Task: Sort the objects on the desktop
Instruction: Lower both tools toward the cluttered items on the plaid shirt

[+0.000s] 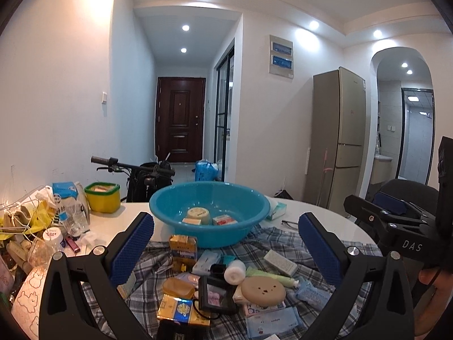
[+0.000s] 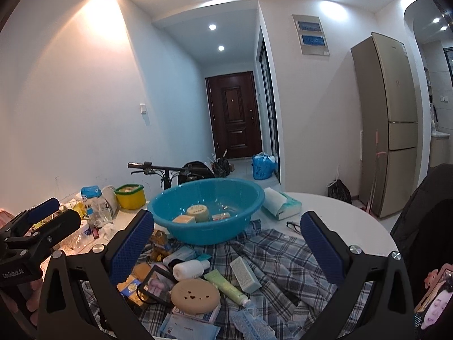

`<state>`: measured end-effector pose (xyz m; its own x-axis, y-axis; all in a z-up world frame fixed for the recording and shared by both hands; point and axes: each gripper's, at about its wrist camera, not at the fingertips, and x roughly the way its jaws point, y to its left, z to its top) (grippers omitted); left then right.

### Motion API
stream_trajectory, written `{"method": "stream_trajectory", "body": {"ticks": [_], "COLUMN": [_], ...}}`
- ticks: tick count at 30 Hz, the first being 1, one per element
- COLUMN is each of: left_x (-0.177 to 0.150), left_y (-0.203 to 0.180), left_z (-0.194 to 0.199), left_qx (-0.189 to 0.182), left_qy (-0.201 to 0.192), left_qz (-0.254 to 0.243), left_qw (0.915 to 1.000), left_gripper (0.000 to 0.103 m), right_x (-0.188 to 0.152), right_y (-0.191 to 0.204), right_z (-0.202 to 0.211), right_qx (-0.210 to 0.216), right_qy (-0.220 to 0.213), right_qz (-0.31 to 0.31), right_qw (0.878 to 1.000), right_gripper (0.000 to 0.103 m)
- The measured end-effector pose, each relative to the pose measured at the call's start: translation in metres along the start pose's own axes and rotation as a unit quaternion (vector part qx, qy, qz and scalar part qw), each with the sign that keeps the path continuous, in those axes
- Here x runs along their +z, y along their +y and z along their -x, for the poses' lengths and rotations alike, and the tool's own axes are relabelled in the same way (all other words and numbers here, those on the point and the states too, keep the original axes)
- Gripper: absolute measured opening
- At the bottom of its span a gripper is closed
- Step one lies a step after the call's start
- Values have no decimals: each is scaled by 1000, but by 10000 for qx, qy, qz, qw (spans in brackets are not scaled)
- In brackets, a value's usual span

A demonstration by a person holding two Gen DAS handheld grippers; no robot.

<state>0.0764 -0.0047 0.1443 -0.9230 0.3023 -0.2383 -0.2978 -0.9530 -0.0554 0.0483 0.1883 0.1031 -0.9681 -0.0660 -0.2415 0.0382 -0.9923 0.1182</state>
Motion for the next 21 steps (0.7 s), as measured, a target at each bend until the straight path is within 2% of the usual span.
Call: {"method": "stream_trajectory", "body": {"ticks": [14, 21], "left_x": [-44, -66], "left_y": [22, 28], "left_z": [-35, -44], "left_qx": [133, 194], "left_qy": [776, 1095], "left_qz": [313, 379], "left_qw": [9964, 9931], "left_gripper": [103, 103], "right_x": [-43, -55], "right_y": [-3, -7], "right_z": [-27, -37], "right_qx": [24, 1], "right_qy": [877, 1155], "right_qz": [-86, -196], "right_qw": [9961, 9931], "right_gripper": [103, 103]}}
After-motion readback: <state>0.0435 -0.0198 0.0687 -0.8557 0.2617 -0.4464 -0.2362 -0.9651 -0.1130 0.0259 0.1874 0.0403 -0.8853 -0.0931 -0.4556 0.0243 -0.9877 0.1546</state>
